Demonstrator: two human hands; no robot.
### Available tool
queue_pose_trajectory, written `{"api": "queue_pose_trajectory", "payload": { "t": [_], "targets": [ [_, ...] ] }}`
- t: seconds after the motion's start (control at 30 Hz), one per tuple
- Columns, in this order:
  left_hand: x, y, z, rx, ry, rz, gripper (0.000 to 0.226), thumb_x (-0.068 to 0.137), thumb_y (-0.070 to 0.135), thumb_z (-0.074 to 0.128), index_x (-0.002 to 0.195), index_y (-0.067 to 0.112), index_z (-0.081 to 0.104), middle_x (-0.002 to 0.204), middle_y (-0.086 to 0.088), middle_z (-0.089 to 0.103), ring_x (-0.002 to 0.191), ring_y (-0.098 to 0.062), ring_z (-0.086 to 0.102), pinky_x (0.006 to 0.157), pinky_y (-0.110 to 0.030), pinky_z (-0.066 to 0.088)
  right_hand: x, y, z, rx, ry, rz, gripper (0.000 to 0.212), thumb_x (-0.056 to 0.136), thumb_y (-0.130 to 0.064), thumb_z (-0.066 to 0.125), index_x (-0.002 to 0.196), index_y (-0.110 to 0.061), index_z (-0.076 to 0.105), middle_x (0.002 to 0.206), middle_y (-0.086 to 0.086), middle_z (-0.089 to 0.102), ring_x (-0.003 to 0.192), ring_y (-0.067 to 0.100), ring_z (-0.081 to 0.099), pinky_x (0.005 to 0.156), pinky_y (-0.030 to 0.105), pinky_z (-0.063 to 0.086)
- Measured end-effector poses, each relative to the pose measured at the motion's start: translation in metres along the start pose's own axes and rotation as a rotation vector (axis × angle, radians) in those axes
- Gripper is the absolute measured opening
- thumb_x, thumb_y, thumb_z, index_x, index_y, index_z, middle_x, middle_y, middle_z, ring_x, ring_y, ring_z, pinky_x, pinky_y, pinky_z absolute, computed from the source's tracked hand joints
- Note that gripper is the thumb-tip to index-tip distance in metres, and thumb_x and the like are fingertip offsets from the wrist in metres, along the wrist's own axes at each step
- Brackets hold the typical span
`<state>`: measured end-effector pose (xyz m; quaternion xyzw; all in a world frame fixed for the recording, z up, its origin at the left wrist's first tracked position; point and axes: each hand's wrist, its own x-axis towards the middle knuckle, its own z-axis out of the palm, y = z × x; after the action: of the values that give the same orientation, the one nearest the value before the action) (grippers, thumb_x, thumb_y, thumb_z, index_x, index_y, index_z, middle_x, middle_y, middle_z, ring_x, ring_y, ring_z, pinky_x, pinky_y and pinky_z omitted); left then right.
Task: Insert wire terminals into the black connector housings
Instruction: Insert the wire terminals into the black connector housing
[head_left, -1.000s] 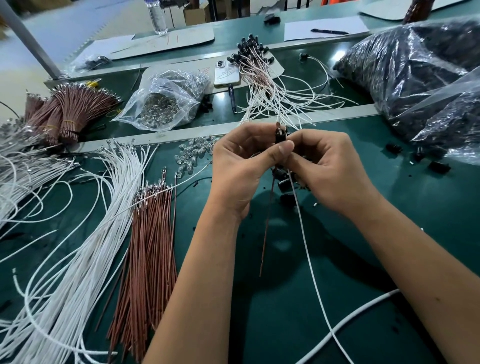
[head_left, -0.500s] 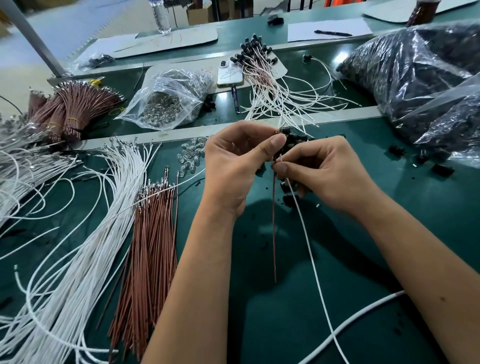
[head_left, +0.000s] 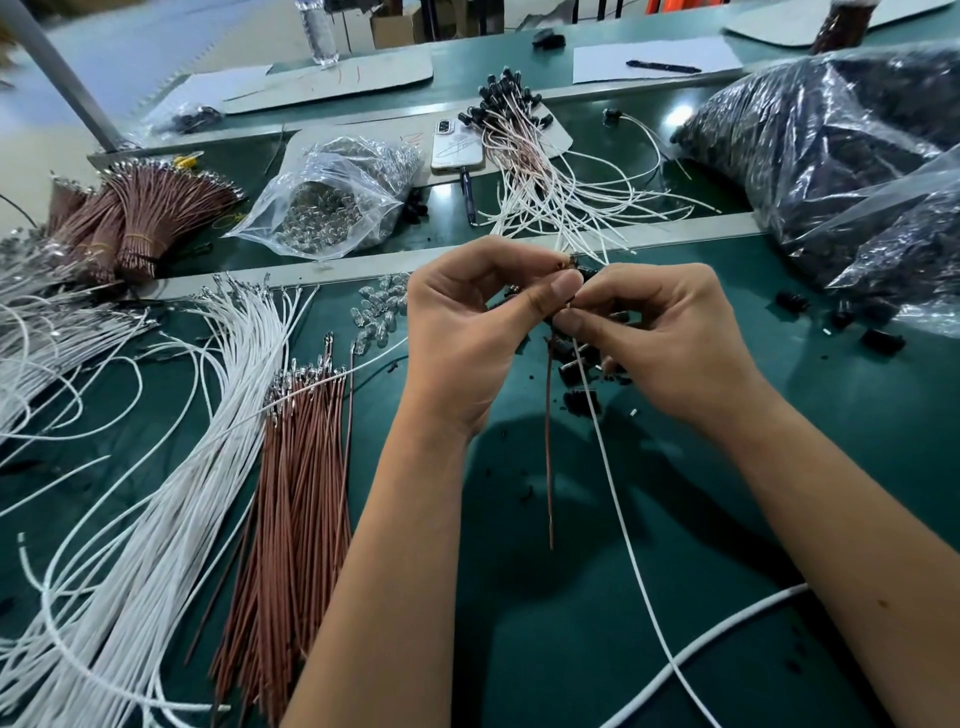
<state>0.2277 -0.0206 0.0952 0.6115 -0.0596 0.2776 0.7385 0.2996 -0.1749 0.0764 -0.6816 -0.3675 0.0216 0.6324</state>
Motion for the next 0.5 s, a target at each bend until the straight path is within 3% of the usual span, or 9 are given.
{"api": "queue_pose_trajectory", "payload": {
  "t": [0.1, 0.3, 0.5],
  "targets": [
    [-0.0005, 0.0007, 0.0005, 0.014, -0.010, 0.002, 0.020, 0.073, -0.011, 0.079, 0.081, 0.007, 0.072, 0.075, 0.001, 0.072, 0.074, -0.014, 0.066, 0.074, -0.028, 0.053, 0.0001, 0.0011, -0.0009, -0.004, -0.002, -0.014, 0.014, 0.087, -0.016, 0.082, 0.092, -0.003, 0.079, 0.078, 0.019, 0.070, 0.061, 0.043, 0.054, 0.046, 0.045, 0.046],
    [-0.0006, 0.0020, 0.0001, 0.017, -0.009, -0.010, 0.020, 0.072, -0.010, 0.080, 0.080, 0.003, 0.068, 0.074, 0.000, 0.070, 0.071, -0.016, 0.063, 0.071, -0.030, 0.053, -0.0004, 0.0000, -0.0012, 0.044, -0.044, -0.019, 0.002, 0.088, -0.011, 0.081, 0.088, -0.010, 0.079, 0.078, 0.014, 0.069, 0.057, 0.034, 0.050, 0.048, 0.040, 0.042],
    [-0.0012, 0.0041, 0.0010, 0.014, -0.028, -0.010, 0.023, 0.072, -0.012, 0.080, 0.078, 0.005, 0.067, 0.071, 0.004, 0.069, 0.068, -0.011, 0.062, 0.068, -0.024, 0.052, -0.0004, 0.0020, -0.0020, 0.016, -0.037, -0.036, 0.015, 0.087, -0.013, 0.082, 0.092, 0.001, 0.079, 0.078, 0.015, 0.070, 0.057, 0.034, 0.052, 0.048, 0.040, 0.044]
  ]
}}
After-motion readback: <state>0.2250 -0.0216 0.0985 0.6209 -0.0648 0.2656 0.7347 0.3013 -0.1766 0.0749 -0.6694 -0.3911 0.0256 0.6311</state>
